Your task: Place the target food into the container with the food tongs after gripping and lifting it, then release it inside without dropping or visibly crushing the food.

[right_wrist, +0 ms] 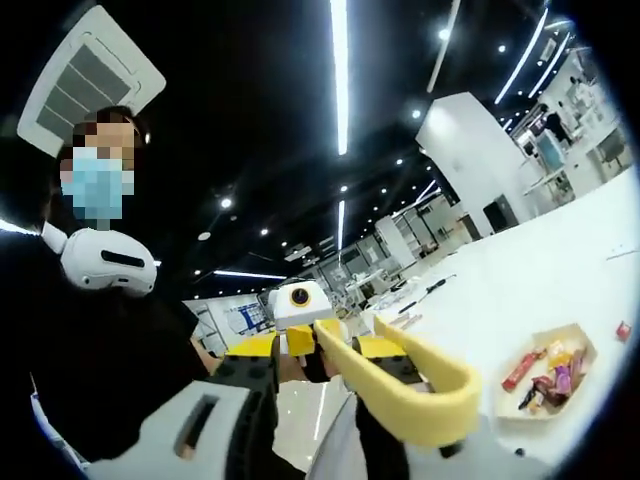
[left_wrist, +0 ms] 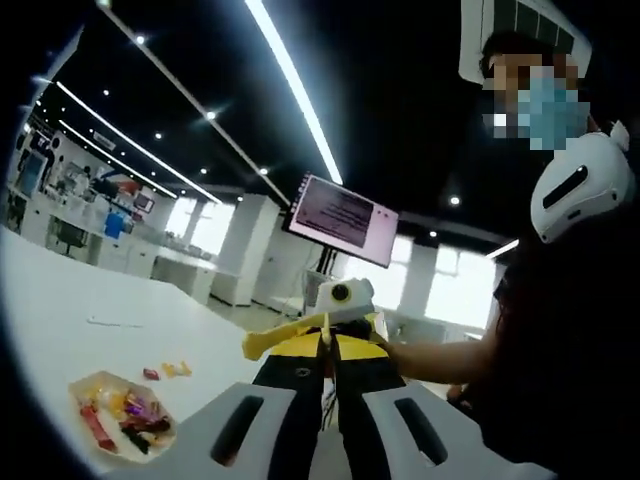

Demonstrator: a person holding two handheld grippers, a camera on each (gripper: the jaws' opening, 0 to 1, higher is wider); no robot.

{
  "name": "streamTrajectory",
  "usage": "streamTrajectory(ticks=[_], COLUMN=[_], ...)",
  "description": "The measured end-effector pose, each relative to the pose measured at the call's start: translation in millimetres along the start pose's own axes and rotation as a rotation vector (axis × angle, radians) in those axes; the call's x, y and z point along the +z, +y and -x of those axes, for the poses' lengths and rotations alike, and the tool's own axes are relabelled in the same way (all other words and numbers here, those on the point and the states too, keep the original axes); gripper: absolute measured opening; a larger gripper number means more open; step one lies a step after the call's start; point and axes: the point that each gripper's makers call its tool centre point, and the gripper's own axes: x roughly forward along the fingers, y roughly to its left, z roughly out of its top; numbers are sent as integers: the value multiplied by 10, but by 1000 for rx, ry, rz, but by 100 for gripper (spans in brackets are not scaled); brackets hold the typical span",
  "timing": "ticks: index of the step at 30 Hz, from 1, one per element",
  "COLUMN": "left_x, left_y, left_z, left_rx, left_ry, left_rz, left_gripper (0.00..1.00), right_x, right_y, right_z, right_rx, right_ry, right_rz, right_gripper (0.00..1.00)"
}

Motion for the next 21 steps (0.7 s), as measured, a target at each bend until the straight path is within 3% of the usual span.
streamTrajectory(ticks=[4, 5, 6, 7, 8, 9, 10, 13, 16, 20, 21], left_x=[-4, 0, 58, 234, 316, 400, 362, 281, 180, 71, 141], left_y=[-22, -30, -51, 14, 27, 18, 33, -32, -87, -183, -217], left_z=[-3, -7, -1, 46, 91, 130, 143, 91, 15, -70, -57], left_rx=[7, 7, 0, 29, 23, 11, 17, -8, -31, -53, -78], left_ry=[-17, -18, -46, -124, -161, -207, -183, -155, -149, -147, -196], left_rz=[8, 5, -1, 15, 41, 66, 58, 62, 89, 128, 179], left_gripper=[0, 0, 0, 0, 0, 0, 0, 0, 0, 0, 0], right_x=[-64, -92, -149, -198, -247, -237, -207, -51, 92, 213, 226], right_y=[75, 47, 19, 39, 77, 33, -35, -73, -162, -81, -136], right_z=[7, 25, 59, 93, 134, 161, 169, 83, -9, -140, -120], right_rx=[21, -5, -29, -26, -8, -35, -76, -92, -136, -96, -119], right_ry=[18, 28, 59, 81, 106, 88, 63, -53, -134, -169, -165], right_rz=[-72, -81, -89, -101, -122, -114, -93, -88, 11, 71, 86], right_gripper=[40, 43, 46, 45, 42, 41, 44, 61, 69, 61, 59])
